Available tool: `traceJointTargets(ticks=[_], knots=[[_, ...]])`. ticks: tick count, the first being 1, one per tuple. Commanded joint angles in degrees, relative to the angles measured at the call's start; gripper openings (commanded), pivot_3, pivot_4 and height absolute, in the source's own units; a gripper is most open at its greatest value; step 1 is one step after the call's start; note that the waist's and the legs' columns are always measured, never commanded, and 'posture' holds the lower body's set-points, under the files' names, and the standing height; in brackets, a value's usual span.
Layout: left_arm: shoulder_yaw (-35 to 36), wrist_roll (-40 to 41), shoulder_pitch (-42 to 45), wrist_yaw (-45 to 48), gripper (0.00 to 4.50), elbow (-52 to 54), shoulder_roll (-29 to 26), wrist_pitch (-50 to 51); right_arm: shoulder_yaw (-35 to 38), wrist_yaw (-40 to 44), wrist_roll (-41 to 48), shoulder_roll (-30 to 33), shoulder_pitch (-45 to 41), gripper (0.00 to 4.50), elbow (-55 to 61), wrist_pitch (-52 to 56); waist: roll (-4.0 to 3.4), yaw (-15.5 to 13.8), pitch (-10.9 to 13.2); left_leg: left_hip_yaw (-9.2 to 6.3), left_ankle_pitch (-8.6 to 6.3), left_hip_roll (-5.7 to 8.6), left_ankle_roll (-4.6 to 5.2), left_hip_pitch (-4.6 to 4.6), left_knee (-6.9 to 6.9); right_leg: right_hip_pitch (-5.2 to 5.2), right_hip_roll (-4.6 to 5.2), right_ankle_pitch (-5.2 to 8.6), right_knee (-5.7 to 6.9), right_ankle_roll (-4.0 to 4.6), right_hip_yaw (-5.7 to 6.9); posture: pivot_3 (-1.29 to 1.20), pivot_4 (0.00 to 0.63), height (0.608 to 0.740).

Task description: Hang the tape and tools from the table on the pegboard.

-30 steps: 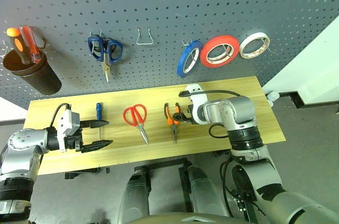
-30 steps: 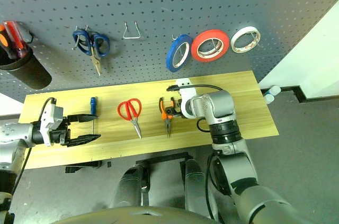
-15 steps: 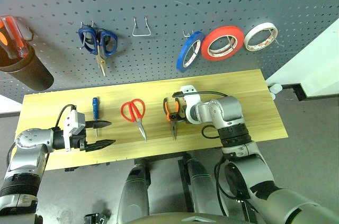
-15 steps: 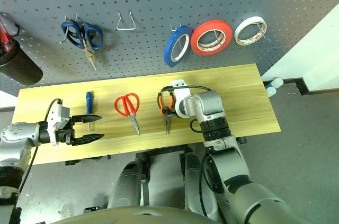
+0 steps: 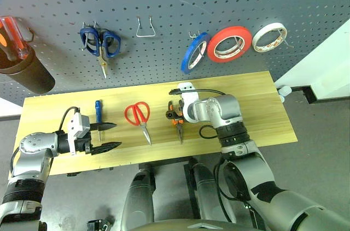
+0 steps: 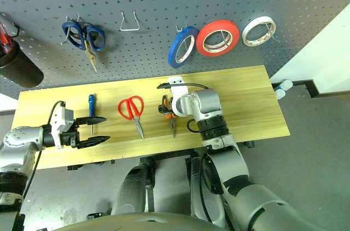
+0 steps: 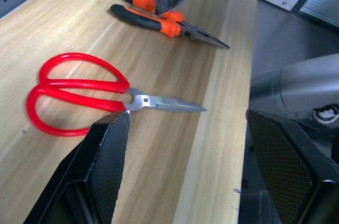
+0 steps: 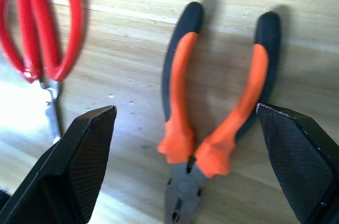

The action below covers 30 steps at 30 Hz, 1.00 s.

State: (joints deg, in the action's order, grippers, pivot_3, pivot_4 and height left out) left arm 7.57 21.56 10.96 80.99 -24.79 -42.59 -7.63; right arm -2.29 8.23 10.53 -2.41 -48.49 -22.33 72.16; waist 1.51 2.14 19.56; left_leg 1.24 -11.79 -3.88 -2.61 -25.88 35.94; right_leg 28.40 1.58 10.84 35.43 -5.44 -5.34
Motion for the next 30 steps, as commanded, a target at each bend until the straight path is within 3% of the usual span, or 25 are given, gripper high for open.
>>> traceJointTargets(ticks=[1,10,20,23,27,30], knots=[[1.2,0.88,-0.78,-0.15,3.7,1.18,-0.16,-0.19,-1.19,0.18,-0.59,-0.39,-1.0,4.44,-0.83,-0.97,0.0,0.02,0.01,0.0,0.0,0.0,0.0,-0.02,-0.01,0.02,0.0,0.0,-0.01,0.01,0.0,0.2,0.4,0.74],[1.13,0.52,-1.0,-0.42,3.7,0.39,-0.13,-1.05,-3.47,-0.16,-1.63,-2.25,-0.59,4.44,-0.42,-1.33,0.0,-0.01,0.01,0.0,0.0,0.0,0.0,-0.08,-0.18,0.11,-0.01,0.07,-0.05,0.02,0.02,0.21,0.384,0.74],[1.19,0.08,-2.04,-1.12,3.7,0.36,-0.58,-1.99,-11.38,0.34,-5.77,-2.5,0.33,4.44,-2.62,-4.47,0.0,-0.13,0.01,0.0,0.0,0.0,0.0,-0.1,-0.37,0.18,-0.01,0.13,-0.11,0.04,0.05,0.22,0.381,0.74],[1.21,0.02,-2.48,-1.42,3.7,0.63,-0.5,-2.26,-14.64,2.12,-7.12,-1.35,0.43,3.87,-3.31,-6.49,0.0,-0.31,0.01,0.0,0.0,0.0,0.0,-0.1,-0.37,0.18,0.0,0.13,-0.12,0.05,0.05,0.22,0.386,0.74],[1.27,0.15,-3.27,-1.56,3.7,0.78,-0.43,-2.71,-18.57,4.96,-8.37,0.01,0.48,2.73,-3.26,-7.04,0.01,-0.29,0.01,0.0,0.0,0.0,0.0,-0.09,-0.37,0.18,0.0,0.14,-0.14,0.06,0.05,0.23,0.387,0.74],[1.24,0.02,-3.28,-1.71,3.7,0.3,-0.38,-3.06,-20.59,6.84,-9.05,0.53,0.53,2.72,-2.96,-7.01,0.01,-0.31,0.0,0.0,0.0,0.0,0.0,-0.08,-0.39,0.18,-0.01,0.16,-0.12,0.1,0.06,0.23,0.383,0.74]])
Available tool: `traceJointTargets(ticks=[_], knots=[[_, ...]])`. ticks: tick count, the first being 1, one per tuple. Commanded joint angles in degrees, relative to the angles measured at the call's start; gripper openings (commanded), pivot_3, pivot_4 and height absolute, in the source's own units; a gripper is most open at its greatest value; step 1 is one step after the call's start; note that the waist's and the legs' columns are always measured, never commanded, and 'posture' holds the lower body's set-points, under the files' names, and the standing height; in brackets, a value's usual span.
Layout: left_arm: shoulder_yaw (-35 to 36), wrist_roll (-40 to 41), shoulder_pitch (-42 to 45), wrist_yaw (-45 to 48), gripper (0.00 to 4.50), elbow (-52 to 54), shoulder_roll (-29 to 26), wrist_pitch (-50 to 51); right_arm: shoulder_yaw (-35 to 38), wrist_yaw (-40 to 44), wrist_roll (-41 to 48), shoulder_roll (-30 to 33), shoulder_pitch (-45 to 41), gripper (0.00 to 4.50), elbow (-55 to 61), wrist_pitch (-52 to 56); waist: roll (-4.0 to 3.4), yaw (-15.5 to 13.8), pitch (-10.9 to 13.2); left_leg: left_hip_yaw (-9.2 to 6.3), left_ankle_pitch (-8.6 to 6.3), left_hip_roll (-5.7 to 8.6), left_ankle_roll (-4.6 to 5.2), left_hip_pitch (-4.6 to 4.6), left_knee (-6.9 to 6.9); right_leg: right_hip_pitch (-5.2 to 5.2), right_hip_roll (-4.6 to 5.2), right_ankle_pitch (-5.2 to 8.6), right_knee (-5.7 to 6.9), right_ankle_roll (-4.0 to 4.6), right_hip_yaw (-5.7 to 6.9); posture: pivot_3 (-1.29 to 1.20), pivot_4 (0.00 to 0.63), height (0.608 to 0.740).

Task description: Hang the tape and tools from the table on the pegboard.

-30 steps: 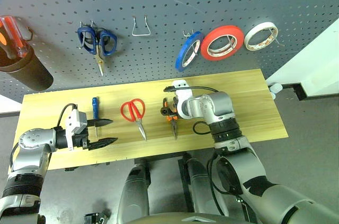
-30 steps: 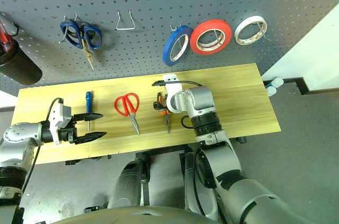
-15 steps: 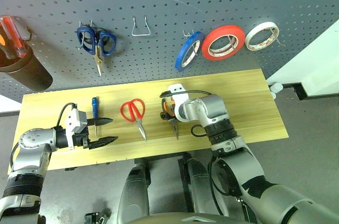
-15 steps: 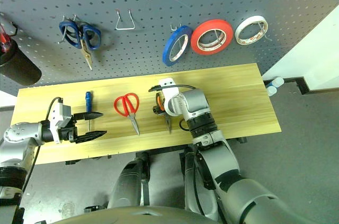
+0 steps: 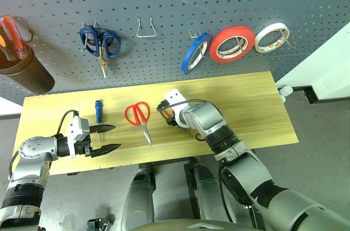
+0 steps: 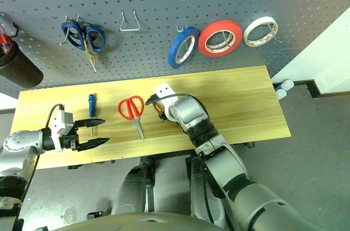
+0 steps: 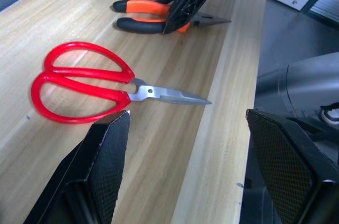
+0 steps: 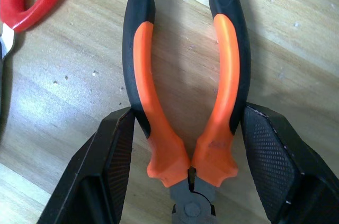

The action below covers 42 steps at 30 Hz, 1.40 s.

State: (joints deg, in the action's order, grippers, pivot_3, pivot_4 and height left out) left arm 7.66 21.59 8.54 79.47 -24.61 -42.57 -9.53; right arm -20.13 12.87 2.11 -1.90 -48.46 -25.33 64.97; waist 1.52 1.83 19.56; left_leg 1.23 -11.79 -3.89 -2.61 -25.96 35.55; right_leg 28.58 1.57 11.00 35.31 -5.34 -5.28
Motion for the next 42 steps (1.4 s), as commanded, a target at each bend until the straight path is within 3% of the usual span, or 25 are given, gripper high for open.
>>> traceJointTargets(ticks=[1,6,15,27,33,37,42], knots=[[1.11,-0.08,-0.81,-0.27,3.7,-0.08,-0.32,-1.29,-3.47,2.89,-0.85,0.23,0.59,2.72,0.34,0.06,0.0,0.0,0.0,0.0,0.0,0.0,0.0,0.0,0.0,0.0,0.0,0.0,0.0,0.0,0.0,0.23,0.379,0.74],[1.25,0.35,-0.03,-0.86,3.7,-0.46,0.41,-1.87,-6.04,6.48,-1.84,2.72,0.51,2.72,3.1,-0.66,0.03,-0.22,-0.02,0.0,0.0,0.0,0.0,0.0,0.0,0.0,0.0,0.0,0.0,0.0,0.0,0.21,0.352,0.74],[3.16,6.21,-1.64,-1.08,3.7,10.64,0.97,1.78,4.84,18.75,10.28,14.55,1.28,2.72,29.63,11.48,0.23,-2.05,-0.2,0.0,0.01,0.01,-0.02,-0.65,0.22,0.45,0.02,-0.13,0.05,-0.23,0.12,0.17,0.259,0.74],[6.08,11.47,-7.01,-3.6,3.7,22.63,0.87,8.3,23.1,21.87,25.38,12.3,-0.74,2.72,46.77,24.19,0.74,-1.36,-2.06,0.0,0.01,0.0,-0.04,-0.65,0.42,0.27,0.03,-0.36,-0.06,-0.48,0.19,0.11,0.15,0.74],[9.32,15.21,-4.09,-8.52,3.7,24.72,4.33,8.94,30.59,21.33,29.55,10.85,-2.17,2.72,50.02,11.35,1.02,-0.87,-4.13,-0.01,0.02,0.0,-0.06,-0.46,0.67,-0.14,0.07,-0.6,-0.29,-0.47,0.24,0.09,0.123,0.74],[11.26,18.97,-0.8,-12.9,3.7,27.56,7.09,10.84,29.03,18.42,27.61,9.93,-1.86,2.72,48.81,1.55,1.13,-0.74,-5.22,-0.01,0.05,-0.03,-0.09,-0.27,0.7,-0.33,0.04,-0.7,-0.26,-0.41,0.27,0.09,0.112,0.74],[12.81,22.14,1.95,-14.76,3.7,29.72,6.29,14.94,25.11,15.98,24.56,8.87,-3.07,2.72,44.15,-9.55,1.14,-0.57,-6.5,-0.01,0.12,-0.04,-0.18,-0.09,0.69,-0.46,0.01,-0.76,-0.19,-0.43,0.25,0.1,0.102,0.74]])
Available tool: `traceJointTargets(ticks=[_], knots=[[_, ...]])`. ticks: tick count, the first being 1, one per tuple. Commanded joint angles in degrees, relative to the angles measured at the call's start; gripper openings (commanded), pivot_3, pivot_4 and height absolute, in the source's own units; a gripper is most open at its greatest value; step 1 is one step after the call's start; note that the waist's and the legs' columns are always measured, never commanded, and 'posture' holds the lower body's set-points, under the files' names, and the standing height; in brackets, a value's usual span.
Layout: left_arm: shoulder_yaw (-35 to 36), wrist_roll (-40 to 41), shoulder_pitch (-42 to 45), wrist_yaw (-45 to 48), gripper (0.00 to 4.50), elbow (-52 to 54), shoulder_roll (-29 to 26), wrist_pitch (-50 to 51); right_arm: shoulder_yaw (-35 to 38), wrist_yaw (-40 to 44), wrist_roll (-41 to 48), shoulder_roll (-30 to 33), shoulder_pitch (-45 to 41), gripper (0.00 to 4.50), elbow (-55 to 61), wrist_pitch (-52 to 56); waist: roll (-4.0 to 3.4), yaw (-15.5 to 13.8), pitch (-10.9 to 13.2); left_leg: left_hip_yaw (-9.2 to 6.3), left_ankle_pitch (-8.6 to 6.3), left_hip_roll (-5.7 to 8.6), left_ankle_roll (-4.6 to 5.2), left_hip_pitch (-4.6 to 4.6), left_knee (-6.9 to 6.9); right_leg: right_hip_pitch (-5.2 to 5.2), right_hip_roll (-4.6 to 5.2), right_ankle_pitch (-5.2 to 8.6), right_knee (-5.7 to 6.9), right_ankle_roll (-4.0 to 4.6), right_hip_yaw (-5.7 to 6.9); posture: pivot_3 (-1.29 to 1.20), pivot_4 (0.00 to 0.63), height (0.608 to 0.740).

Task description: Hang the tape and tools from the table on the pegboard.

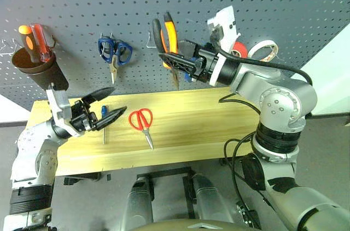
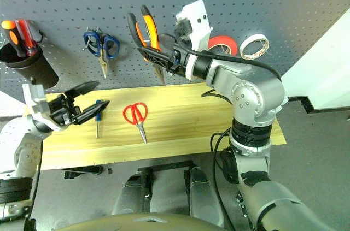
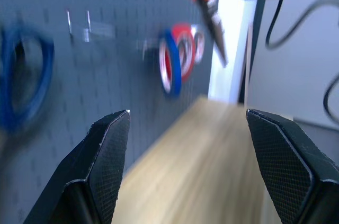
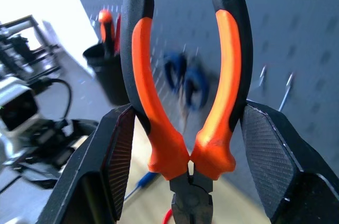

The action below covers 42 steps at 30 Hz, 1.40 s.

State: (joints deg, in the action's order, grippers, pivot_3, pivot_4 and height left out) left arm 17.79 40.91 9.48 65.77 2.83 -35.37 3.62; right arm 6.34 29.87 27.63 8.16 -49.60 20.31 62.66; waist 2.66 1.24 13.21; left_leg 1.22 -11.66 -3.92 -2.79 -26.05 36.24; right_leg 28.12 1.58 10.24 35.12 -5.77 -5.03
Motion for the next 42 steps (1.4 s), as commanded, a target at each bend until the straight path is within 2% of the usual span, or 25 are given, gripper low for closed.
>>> traceJointTargets(ticks=[1,4,13,23,29,42], knots=[[3.04,3.31,1.56,-1.33,3.7,2.36,-0.96,2.25,-1.61,-1.25,-1.13,-1.78,-2.72,2.72,-2.91,-9.35,0.0,0.1,-0.21,0.0,0.0,0.0,0.0,0.09,0.0,-0.08,-0.01,0.0,0.0,0.0,0.0,0.1,0.1,0.74],[3.66,5.07,2.87,-1.82,3.7,3.15,-1.06,4.34,-1.88,-2.57,-1.82,-3.38,-6.12,2.72,-8.54,-14.21,-0.01,0.09,-0.35,0.0,0.0,-0.01,0.0,0.77,-0.04,-0.74,-0.04,0.03,-0.04,0.05,0.0,0.12,0.094,0.74],[6.03,6.36,1.87,-4.83,3.7,7.03,-1.26,6.39,-3.53,-5.1,-5.48,-4.96,-12.71,2.72,-23.21,-25.18,0.06,-0.46,-1.55,0.0,0.01,-0.02,0.0,0.81,0.01,-0.86,-0.02,0.04,-0.05,0.15,0.0,0.16,0.086,0.74],[8.96,4.47,0.5,-5.31,3.7,4.62,-3.72,5.37,-4.32,-9.27,-11.78,-7.63,-20.61,2.72,-41.62,-39.46,0.07,-0.62,-1.88,0.0,0.03,-0.02,-0.03,0.87,-0.02,-0.87,-0.04,-0.03,0.0,0.05,0.01,0.2,0.072,0.74],[10.05,4.01,-0.92,-5.6,3.7,4.67,-4.41,5.73,-4.11,-9.96,-11.83,-8.09,-22.19,2.72,-45.03,-42.11,0.13,-0.74,-2.28,0.0,0.05,-0.02,-0.06,0.86,-0.03,-0.88,-0.03,-0.04,-0.01,0.04,0.02,0.21,0.07,0.74],[9.79,1.38,-0.76,-5.13,3.7,2.87,-4.73,3.83,-6.65,-13.71,-16.97,-10.13,-20.12,2.72,-49.44,-45.99,0.18,-0.7,-2.66,0.0,0.06,-0.03,-0.07,1.11,-0.05,-1.06,-0.03,0.02,0.07,0.26,0.03,0.21,0.078,0.74]])
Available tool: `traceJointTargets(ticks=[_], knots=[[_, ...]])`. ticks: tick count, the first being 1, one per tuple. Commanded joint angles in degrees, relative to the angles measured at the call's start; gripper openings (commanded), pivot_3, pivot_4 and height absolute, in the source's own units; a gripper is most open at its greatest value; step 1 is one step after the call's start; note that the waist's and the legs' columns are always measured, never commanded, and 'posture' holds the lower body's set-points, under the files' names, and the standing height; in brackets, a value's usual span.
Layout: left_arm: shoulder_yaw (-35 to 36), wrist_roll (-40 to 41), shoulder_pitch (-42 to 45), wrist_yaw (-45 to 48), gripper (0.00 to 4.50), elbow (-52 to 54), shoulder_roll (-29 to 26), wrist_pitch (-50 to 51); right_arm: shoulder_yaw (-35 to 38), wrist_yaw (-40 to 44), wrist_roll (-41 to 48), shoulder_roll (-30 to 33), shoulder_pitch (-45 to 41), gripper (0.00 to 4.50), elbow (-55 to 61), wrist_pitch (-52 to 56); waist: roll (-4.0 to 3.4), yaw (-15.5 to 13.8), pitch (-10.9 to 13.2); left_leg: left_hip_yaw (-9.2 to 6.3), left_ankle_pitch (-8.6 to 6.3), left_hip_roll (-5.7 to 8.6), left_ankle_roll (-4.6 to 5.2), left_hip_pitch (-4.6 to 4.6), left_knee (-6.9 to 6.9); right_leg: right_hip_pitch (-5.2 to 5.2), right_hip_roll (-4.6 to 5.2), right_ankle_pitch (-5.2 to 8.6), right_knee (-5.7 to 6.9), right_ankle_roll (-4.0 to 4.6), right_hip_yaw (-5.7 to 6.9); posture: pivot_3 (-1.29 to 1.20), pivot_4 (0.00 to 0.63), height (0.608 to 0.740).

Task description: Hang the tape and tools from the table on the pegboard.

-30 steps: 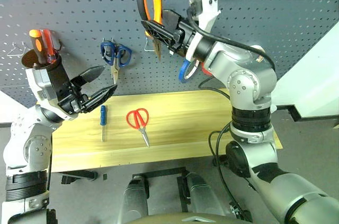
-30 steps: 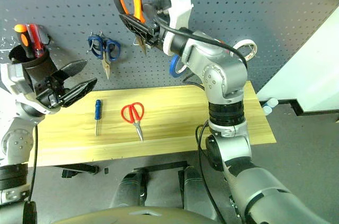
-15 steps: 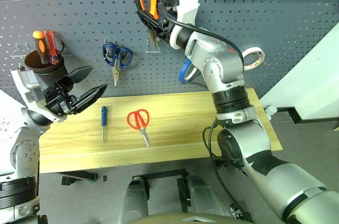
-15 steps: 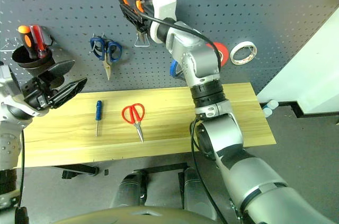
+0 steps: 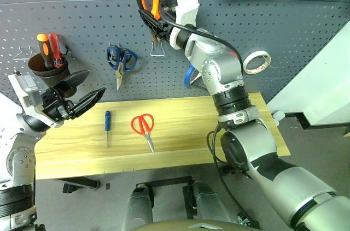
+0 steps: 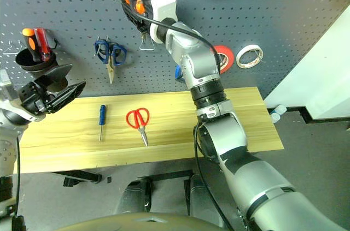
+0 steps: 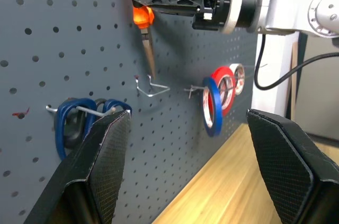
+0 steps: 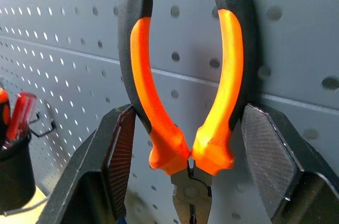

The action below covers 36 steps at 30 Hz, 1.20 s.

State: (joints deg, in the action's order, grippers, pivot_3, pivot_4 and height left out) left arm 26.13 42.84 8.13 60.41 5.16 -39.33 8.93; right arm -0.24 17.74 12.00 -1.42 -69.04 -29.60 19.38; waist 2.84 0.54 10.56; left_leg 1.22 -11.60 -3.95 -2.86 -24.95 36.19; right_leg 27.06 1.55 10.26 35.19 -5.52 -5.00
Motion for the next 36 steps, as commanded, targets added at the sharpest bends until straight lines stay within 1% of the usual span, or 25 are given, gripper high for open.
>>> traceJointTargets(ticks=[1,6,13,15,16,18,19,23,26,31,34,36], knots=[[1.41,-0.66,0.59,0.22,3.7,0.52,-0.77,-1.57,-0.57,-1.9,-2.05,-0.67,-0.17,2.72,0.39,-2.96,0.0,-0.01,0.0,0.0,0.0,0.0,0.0,0.03,0.0,-0.02,0.0,0.0,0.0,0.01,0.0,0.21,0.078,0.74],[1.35,-1.42,0.72,0.31,3.7,0.12,-0.99,-1.85,-2.51,-2.95,-4.14,-1.09,2.76,2.72,2.77,-2.17,0.0,0.0,0.0,0.0,0.0,-0.01,0.0,0.51,-0.07,-0.48,0.01,0.02,-0.11,0.04,0.0,0.21,0.082,0.74],[1.31,-2.22,1.11,0.84,3.7,-0.99,-1.18,-2.16,-2.6,-4.98,-4.29,-1.85,6.09,2.72,6.1,1.3,0.0,-0.03,0.0,0.0,0.0,-0.01,0.0,0.53,-0.08,-0.5,0.01,0.02,-0.11,0.04,0.0,0.21,0.09,0.74],[1.38,-2.24,1.54,0.62,3.7,-1.33,-0.78,-2.36,-2.37,-4.99,-3.94,-1.77,6.27,3.46,6.99,2.09,0.0,0.02,0.0,0.0,0.0,-0.01,0.0,0.53,-0.08,-0.49,0.01,0.02,-0.11,0.04,0.0,0.2,0.088,0.74],[1.36,-2.25,1.75,0.47,3.7,-1.44,-0.59,-2.41,-2.17,-4.82,-3.63,-1.65,6.22,3.71,7.59,2.54,0.0,0.03,0.0,0.0,0.0,-0.02,0.0,0.53,-0.08,-0.49,0.01,0.02,-0.11,0.04,0.0,0.2,0.088,0.74],[1.17,-2.44,1.83,0.41,3.7,-1.57,-0.35,-2.59,-1.7,-4.67,-3.17,-1.4,6.09,4.39,8.83,3.44,0.0,0.02,0.0,0.0,0.0,-0.02,0.0,0.53,-0.08,-0.5,0.01,0.02,-0.11,0.04,0.0,0.2,0.088,0.74],[1.07,-2.51,1.8,0.41,3.7,-1.58,-0.27,-2.67,-1.52,-4.6,-2.99,-1.25,6.05,4.47,9.46,3.94,0.0,0.02,0.0,0.0,0.0,-0.02,0.0,0.53,-0.08,-0.5,0.01,0.02,-0.11,0.04,0.0,0.2,0.087,0.74],[0.84,-2.55,1.74,0.29,3.7,-1.74,-0.03,-3.0,-0.74,-3.92,-1.77,-0.65,6.03,4.47,12.48,5.89,0.0,0.02,0.0,0.0,0.0,-0.02,0.0,0.55,-0.08,-0.51,0.01,0.02,-0.1,0.04,0.0,0.2,0.085,0.74],[1.02,-2.3,1.57,-0.04,3.7,-1.62,0.25,-2.9,-0.3,-1.96,0.55,0.16,6.55,4.47,17.65,8.83,0.0,0.01,0.0,0.0,0.0,-0.02,0.0,0.55,-0.07,-0.52,0.01,0.02,-0.1,0.04,0.0,0.2,0.084,0.74],[0.7,-2.77,-0.85,0.14,3.7,-1.14,0.48,-2.48,1.46,3.39,8.36,3.53,9.23,4.47,30.06,17.94,0.0,-0.05,0.0,0.0,0.0,-0.03,0.0,0.54,-0.08,-0.52,0.02,0.03,-0.12,0.03,0.0,0.2,0.089,0.74],[0.85,-2.81,-2.76,-0.1,3.7,-0.53,1.27,-2.88,2.83,5.28,13.34,6.53,11.12,4.47,36.9,24.26,0.0,-0.09,0.0,0.01,-0.01,-0.03,0.0,0.55,-0.08,-0.54,0.04,0.04,-0.15,0.03,0.0,0.2,0.089,0.74],[1.32,-2.39,-3.75,-1.26,3.7,0.47,2.05,-2.54,4.37,7.27,18.17,8.84,12.34,4.47,40.88,29.31,0.01,-0.11,-0.01,0.01,-0.01,-0.04,0.0,0.55,-0.07,-0.55,0.04,0.03,-0.15,0.05,0.02,0.2,0.089,0.74]])
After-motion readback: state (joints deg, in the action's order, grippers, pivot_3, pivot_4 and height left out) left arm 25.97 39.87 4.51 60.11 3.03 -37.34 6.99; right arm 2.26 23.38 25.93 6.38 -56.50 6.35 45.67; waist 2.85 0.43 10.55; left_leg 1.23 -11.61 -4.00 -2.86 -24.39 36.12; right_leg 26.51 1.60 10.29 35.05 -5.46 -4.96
